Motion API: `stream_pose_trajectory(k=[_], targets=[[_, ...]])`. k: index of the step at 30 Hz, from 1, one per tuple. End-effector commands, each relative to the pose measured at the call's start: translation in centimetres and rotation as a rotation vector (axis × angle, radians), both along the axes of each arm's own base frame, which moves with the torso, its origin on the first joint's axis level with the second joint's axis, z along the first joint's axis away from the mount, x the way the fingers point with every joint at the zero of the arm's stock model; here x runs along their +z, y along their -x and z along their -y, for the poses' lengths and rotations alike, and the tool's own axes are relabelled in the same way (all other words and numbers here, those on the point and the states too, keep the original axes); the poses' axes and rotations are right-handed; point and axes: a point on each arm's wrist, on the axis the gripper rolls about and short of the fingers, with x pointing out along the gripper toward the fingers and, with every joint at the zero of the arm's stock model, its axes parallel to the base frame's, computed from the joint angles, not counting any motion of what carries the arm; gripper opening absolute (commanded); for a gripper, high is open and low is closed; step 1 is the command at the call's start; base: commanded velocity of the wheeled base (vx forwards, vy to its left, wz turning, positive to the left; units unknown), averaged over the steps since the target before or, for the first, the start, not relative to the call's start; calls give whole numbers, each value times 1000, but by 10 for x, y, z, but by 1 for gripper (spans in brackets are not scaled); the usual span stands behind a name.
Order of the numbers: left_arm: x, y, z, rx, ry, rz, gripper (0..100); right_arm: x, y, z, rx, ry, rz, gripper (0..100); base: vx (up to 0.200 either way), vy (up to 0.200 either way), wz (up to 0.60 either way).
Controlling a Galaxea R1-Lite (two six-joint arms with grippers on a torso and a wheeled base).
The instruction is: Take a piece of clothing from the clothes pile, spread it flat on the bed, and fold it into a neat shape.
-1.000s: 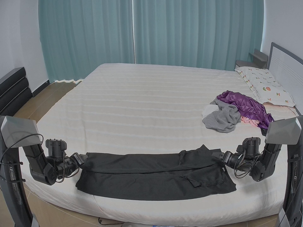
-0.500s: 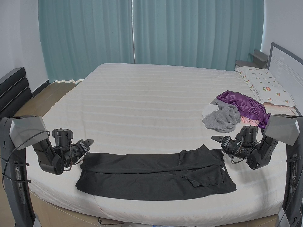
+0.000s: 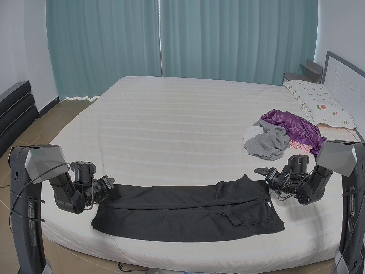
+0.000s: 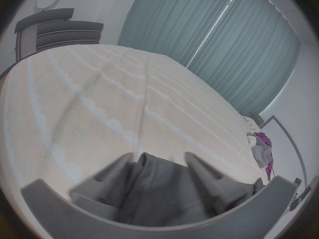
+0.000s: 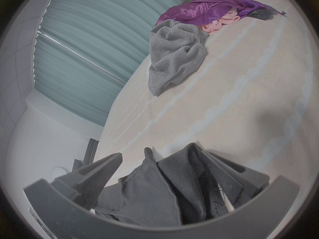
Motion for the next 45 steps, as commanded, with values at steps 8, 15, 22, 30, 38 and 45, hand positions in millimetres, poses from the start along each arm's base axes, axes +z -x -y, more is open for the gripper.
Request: stream_pose_trajectory(k=[8, 15, 22, 30, 38, 45], targets=[[-6, -2, -11, 106, -26, -3, 0, -2, 0, 0, 1, 2, -5, 100, 0, 0, 0], [-6, -3, -12, 114, -18, 0, 0, -6, -4, -2, 0, 8, -13, 100, 0, 0, 0], [-6, -3, -13, 116, -17, 2, 0, -6, -12, -5, -25, 47, -43, 100, 0, 0, 0], [-7, -3, -12, 117, -13, -1, 0, 2, -13, 1, -34, 73, -15, 100, 0, 0, 0], [-7, -3, -12, 117, -13, -1, 0, -4, -10, 2, -23, 121, -23, 100, 0, 0, 0], [-6, -3, -12, 117, -13, 0, 0, -13, -10, 1, -7, 147, -35, 0, 0, 0, 0]])
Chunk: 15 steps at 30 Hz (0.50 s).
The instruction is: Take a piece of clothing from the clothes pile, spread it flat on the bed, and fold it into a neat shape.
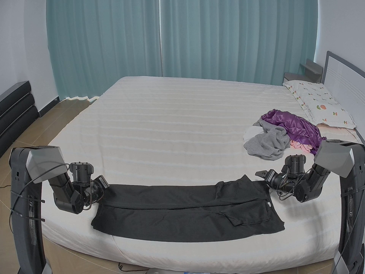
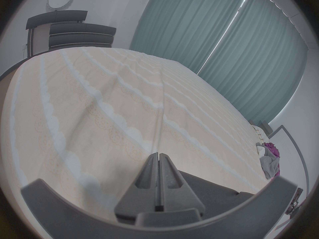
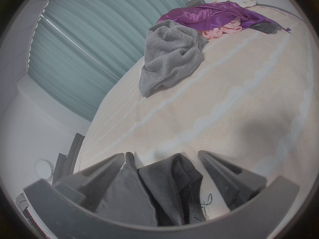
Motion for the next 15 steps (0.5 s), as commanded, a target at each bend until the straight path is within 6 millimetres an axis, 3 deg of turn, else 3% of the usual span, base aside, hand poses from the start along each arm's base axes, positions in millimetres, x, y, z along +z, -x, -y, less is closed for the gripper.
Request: stream_pose_trajectory(k=[1, 15], targets=[[0, 0, 0, 1, 0, 0, 0, -4, 0, -1, 3, -1, -10, 0, 0, 0, 0], [0, 0, 0, 1, 0, 0, 0, 4, -1, 11, -35, -7, 14, 0, 0, 0, 0]])
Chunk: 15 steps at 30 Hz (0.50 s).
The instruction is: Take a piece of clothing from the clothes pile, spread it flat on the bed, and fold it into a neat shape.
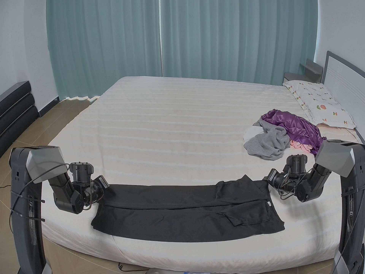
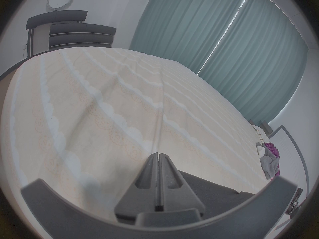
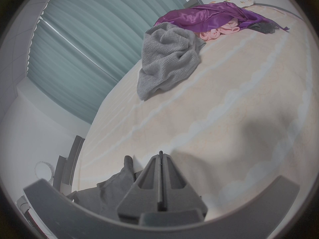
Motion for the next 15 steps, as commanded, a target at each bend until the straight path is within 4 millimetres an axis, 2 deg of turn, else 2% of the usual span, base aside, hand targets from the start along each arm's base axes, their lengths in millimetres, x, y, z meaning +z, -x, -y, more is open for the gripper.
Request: stream_pose_trajectory(k=[1, 10, 11, 15], targets=[[0, 0, 0, 1, 0, 2, 0, 3, 0, 4, -11, -1, 7, 0, 0, 0, 0], [1, 0, -1, 3, 4, 4, 0, 1, 1, 4, -11, -1, -1, 0, 0, 0, 0], [1, -1, 0, 1, 4, 5, 100, 0, 1, 4, -11, -1, -2, 100, 0, 0, 0], [2, -2, 0, 13, 18, 11, 100, 2, 1, 4, -11, -3, -1, 100, 0, 0, 0]])
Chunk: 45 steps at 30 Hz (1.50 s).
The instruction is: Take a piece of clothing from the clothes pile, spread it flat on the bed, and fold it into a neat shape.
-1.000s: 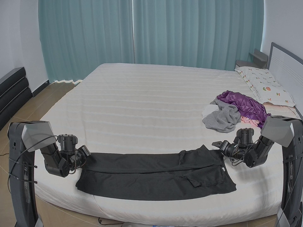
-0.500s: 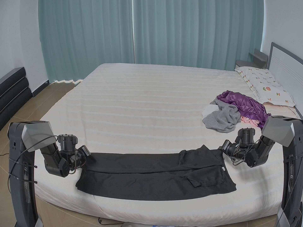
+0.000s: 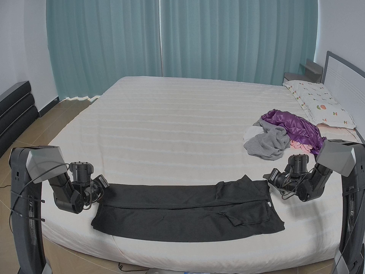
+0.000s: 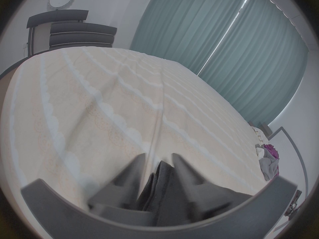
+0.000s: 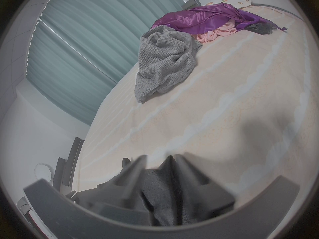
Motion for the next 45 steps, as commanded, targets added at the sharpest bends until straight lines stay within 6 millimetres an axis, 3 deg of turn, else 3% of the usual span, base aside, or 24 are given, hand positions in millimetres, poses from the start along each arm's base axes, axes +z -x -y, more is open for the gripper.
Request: stream_pose_trajectory(k=[1, 5, 8, 14, 17, 19, 21, 25, 30, 45], targets=[[2, -1, -1, 10, 12, 9, 100, 2, 2, 0, 1, -5, 1, 100, 0, 0, 0], [4, -1, -2, 35, 47, 16, 100, 17, 11, -1, -21, -45, 0, 100, 0, 0, 0], [18, 4, -6, 70, 84, 37, 100, 33, 23, -2, -46, -88, 7, 100, 0, 0, 0], [49, 55, -8, 60, 126, 44, 100, 48, 62, -4, -107, -177, -54, 100, 0, 0, 0], [47, 78, -1, 53, 153, 6, 100, 51, 80, -4, -128, -205, -79, 100, 0, 0, 0], [47, 78, -1, 53, 153, 6, 100, 51, 80, -4, -128, -205, -79, 100, 0, 0, 0], [39, 96, 8, 55, 187, -47, 100, 52, 108, -9, -118, -213, -102, 100, 0, 0, 0], [35, 104, 10, 66, 212, -78, 100, 47, 130, -13, -100, -213, -114, 100, -200, 0, 0], [33, 110, 12, 63, 215, -101, 100, 44, 140, -17, -81, -212, -97, 100, -200, 0, 0], [21, 138, 29, -10, 163, -220, 100, 31, 151, -19, -72, -205, -155, 100, 0, 0, 0]])
